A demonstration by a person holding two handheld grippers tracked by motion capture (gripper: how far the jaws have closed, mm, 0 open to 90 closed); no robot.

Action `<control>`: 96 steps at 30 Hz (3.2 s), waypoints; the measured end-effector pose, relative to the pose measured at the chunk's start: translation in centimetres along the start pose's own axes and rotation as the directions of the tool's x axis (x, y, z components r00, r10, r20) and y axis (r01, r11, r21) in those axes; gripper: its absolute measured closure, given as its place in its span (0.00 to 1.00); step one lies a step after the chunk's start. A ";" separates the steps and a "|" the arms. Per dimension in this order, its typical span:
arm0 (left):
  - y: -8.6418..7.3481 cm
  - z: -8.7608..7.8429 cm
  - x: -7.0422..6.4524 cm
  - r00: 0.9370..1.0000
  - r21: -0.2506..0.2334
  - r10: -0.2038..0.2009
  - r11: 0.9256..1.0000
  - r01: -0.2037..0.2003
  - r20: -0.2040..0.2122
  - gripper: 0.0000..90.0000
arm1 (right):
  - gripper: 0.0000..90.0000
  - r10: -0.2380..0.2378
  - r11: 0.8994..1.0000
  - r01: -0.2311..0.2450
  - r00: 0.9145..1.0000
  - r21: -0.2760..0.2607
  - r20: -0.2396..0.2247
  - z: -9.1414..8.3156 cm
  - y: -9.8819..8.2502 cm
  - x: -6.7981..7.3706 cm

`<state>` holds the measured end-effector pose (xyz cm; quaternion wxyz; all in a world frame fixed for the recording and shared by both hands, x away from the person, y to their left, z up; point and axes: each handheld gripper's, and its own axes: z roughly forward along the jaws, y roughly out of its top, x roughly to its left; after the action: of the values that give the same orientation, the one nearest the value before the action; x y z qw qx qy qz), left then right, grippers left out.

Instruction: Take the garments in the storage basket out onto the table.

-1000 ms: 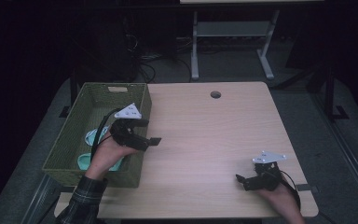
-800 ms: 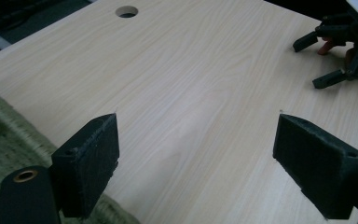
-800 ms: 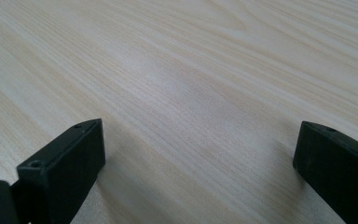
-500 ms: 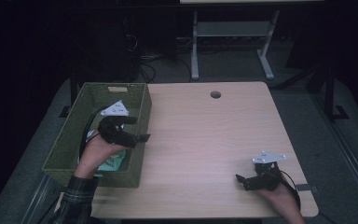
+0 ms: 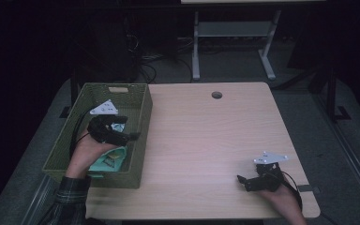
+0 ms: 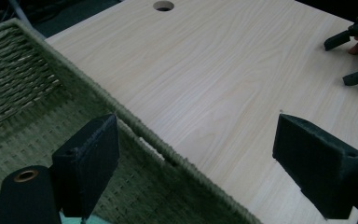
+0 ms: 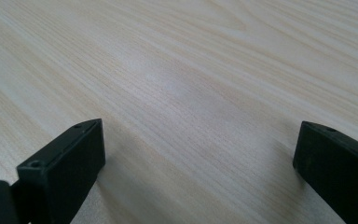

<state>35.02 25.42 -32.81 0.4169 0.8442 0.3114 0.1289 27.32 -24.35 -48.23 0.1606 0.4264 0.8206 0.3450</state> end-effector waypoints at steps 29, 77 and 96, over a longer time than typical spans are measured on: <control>-3.5 -1.9 4.3 0.992 0.051 -0.052 0.997 0.058 -0.114 0.16 | 0.02 0.000 1.000 0.000 1.000 0.000 0.000 0.0 0.0 0.0; -8.3 3.0 7.0 0.979 0.324 -0.141 0.929 0.182 -0.144 0.26 | 0.02 0.001 1.000 -0.001 1.000 0.000 0.001 0.0 0.0 0.0; -8.4 3.2 6.7 0.983 0.424 -0.173 0.886 0.185 -0.066 0.89 | 0.02 0.000 1.000 0.000 1.000 0.000 0.001 0.0 0.0 0.0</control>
<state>38.24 31.52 -41.70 0.2272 0.8810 0.4140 0.0293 27.31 -24.35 -48.24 0.1610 0.4265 0.8205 0.3448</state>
